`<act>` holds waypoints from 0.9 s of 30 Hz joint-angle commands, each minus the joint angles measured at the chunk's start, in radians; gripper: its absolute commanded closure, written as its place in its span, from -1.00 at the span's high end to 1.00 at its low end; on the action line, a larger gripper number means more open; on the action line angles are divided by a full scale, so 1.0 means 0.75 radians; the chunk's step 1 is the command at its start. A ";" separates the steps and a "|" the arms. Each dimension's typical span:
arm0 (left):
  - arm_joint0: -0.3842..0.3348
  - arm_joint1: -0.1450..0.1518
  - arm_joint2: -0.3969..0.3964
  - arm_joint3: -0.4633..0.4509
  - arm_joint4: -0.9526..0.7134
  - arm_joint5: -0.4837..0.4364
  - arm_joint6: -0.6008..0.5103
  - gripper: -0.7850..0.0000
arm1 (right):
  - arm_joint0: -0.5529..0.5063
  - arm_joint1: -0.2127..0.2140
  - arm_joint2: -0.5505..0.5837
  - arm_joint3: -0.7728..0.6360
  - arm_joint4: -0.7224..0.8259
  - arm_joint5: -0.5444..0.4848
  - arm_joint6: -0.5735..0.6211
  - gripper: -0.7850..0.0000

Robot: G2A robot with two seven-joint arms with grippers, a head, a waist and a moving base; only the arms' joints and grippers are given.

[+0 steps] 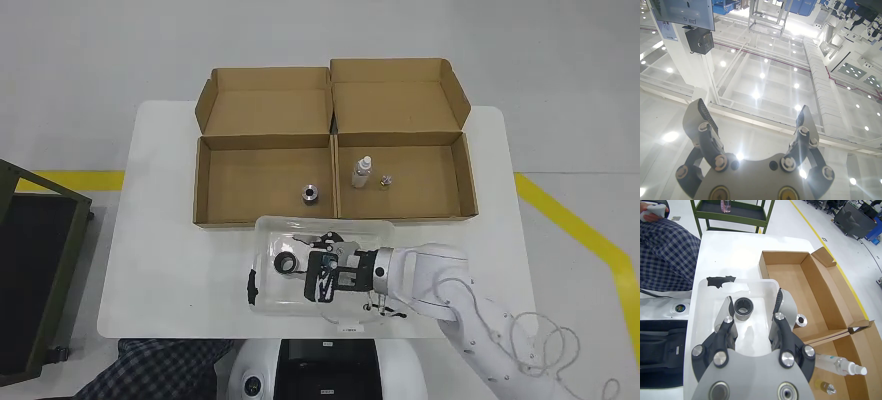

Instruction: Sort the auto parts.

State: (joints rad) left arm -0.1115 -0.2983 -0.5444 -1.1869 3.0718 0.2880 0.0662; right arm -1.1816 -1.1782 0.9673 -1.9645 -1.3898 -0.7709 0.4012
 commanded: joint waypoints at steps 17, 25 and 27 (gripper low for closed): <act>0.000 0.000 0.000 0.000 0.000 0.000 0.000 1.00 | 0.036 -0.017 -0.131 0.187 -0.221 0.099 -0.057 0.25; 0.000 0.000 0.000 0.000 0.000 0.000 0.000 1.00 | 0.090 -0.040 -0.192 0.277 -0.163 0.094 -0.044 0.32; 0.000 0.000 0.000 0.000 0.000 0.000 0.000 1.00 | 0.108 -0.047 -0.211 0.298 -0.151 0.098 -0.038 0.33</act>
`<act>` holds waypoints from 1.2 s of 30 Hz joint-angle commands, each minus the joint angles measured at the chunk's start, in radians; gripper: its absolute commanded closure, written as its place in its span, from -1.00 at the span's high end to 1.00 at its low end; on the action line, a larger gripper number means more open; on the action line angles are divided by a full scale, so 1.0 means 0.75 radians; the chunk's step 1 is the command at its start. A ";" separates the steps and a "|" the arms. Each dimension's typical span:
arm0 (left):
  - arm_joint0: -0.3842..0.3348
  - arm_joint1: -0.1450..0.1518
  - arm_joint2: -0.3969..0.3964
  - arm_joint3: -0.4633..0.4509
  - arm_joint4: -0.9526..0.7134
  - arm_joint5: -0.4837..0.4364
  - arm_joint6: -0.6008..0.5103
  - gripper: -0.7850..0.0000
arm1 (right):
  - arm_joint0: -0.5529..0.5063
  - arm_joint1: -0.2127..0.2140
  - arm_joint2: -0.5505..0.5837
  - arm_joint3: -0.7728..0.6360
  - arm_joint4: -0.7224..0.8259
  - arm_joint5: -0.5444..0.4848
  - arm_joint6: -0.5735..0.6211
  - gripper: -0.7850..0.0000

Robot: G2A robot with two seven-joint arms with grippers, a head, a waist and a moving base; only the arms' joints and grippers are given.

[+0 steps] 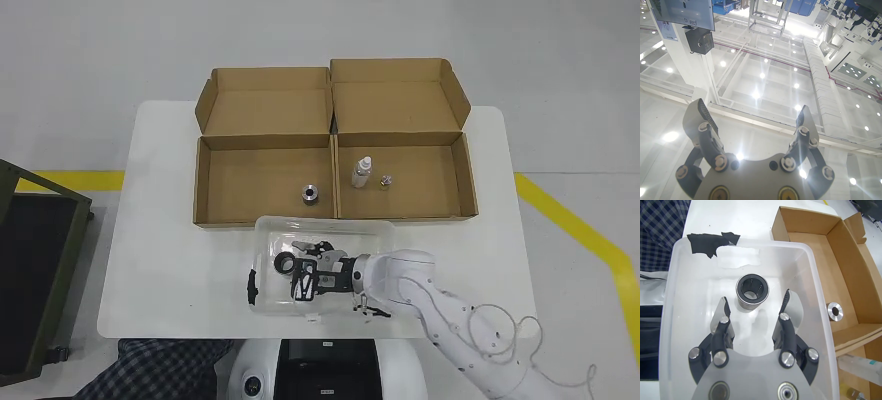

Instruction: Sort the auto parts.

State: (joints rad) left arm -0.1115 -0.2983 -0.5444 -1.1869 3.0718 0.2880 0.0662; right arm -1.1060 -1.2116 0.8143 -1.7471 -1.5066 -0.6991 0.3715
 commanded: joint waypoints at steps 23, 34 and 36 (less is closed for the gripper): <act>0.000 0.000 0.000 0.000 0.000 0.000 0.000 1.00 | 0.160 -0.081 -0.151 0.225 0.084 0.054 -0.004 0.50; 0.000 0.000 0.000 0.000 0.000 0.000 0.000 1.00 | 0.172 -0.088 -0.140 0.262 0.142 -0.004 -0.038 -0.69; 0.000 0.000 0.000 0.000 0.000 0.000 0.000 1.00 | 0.173 -0.087 -0.132 0.258 0.149 -0.019 -0.037 -1.00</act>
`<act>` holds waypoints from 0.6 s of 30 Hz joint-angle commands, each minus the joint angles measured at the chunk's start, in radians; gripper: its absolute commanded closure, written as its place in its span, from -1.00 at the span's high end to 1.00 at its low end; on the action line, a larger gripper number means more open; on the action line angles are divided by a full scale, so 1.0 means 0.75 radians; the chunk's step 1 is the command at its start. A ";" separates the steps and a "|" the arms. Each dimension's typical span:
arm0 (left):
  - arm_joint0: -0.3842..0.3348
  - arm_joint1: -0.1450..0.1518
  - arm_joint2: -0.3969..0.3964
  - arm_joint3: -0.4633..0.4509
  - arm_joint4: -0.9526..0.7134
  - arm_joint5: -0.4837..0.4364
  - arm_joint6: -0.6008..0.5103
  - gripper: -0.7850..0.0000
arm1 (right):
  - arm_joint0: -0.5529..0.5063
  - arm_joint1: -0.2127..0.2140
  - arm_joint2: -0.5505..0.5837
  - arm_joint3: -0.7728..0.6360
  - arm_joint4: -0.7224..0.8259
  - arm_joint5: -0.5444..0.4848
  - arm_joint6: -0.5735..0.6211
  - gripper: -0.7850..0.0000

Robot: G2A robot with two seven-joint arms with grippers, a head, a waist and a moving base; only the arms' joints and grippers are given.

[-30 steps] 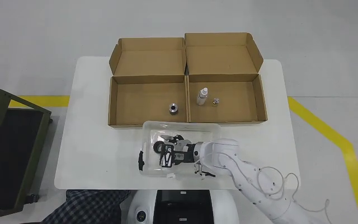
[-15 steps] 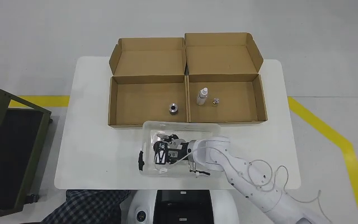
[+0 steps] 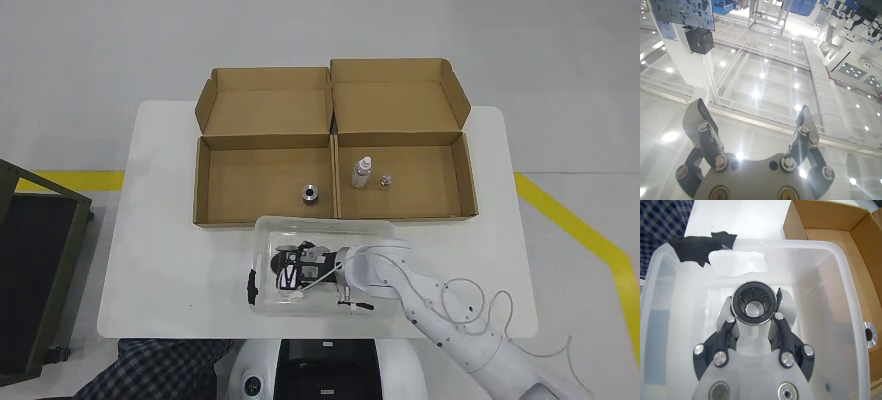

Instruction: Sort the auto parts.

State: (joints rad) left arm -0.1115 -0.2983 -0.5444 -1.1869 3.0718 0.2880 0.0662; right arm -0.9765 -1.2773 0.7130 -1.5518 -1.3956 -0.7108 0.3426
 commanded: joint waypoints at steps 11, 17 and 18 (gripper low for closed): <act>0.000 0.000 0.000 0.000 0.000 0.000 0.000 1.00 | -0.051 0.030 0.085 -0.134 0.018 -0.073 0.012 -1.00; 0.000 0.000 0.000 0.000 0.000 0.000 0.000 1.00 | -0.096 0.054 0.168 -0.232 0.088 -0.129 0.015 -1.00; 0.000 0.000 0.000 0.000 0.000 0.000 0.000 1.00 | -0.102 0.057 0.181 -0.250 0.100 -0.136 0.016 -1.00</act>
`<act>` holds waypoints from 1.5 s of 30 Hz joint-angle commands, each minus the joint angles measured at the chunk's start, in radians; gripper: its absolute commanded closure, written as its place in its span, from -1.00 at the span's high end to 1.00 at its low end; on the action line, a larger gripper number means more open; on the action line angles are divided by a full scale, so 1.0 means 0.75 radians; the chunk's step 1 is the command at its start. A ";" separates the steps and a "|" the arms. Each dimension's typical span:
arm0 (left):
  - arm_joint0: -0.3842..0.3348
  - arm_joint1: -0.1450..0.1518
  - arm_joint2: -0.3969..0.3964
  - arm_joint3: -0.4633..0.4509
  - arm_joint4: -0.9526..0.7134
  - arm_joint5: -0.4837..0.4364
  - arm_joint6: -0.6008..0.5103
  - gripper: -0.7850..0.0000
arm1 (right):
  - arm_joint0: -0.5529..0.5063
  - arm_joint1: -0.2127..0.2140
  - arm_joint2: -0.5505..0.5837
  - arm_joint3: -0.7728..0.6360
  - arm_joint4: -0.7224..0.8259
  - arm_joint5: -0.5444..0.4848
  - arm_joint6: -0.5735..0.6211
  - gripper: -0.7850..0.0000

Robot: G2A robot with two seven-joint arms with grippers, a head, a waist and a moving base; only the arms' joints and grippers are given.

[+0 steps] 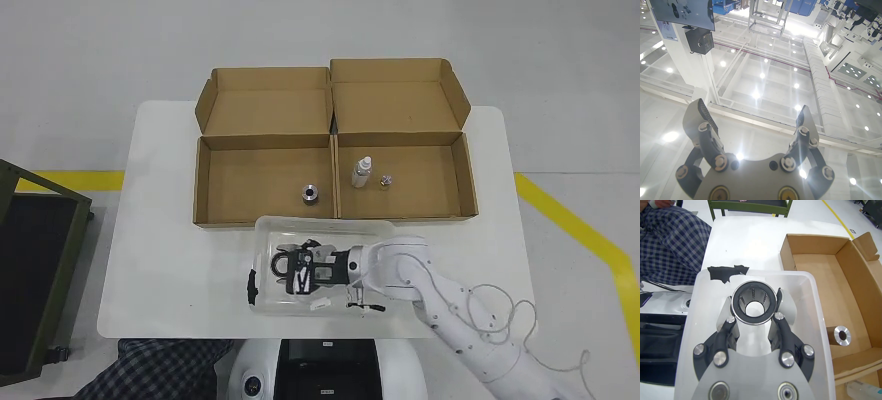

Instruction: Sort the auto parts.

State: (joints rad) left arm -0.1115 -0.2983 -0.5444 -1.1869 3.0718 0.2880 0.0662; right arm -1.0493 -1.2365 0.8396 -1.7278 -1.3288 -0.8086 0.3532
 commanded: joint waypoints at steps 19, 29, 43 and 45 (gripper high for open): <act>0.000 0.000 0.000 0.000 0.000 0.000 0.000 1.00 | -0.096 0.057 0.267 -0.318 0.253 -0.060 -0.057 -1.00; 0.000 0.000 0.000 0.000 0.000 0.000 0.000 1.00 | -0.137 0.089 0.477 -0.406 0.393 -0.064 -0.119 -1.00; 0.000 0.000 0.000 0.000 0.000 0.000 0.000 1.00 | -0.195 0.110 0.599 -0.424 0.474 -0.041 -0.197 -1.00; 0.000 0.000 0.000 0.000 0.000 0.000 0.000 1.00 | -0.199 0.112 0.607 -0.428 0.479 -0.040 -0.200 -1.00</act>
State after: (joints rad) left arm -0.1115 -0.2983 -0.5444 -1.1869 3.0718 0.2880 0.0662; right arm -1.1972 -1.1531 1.2924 -2.0477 -0.9717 -0.8392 0.2036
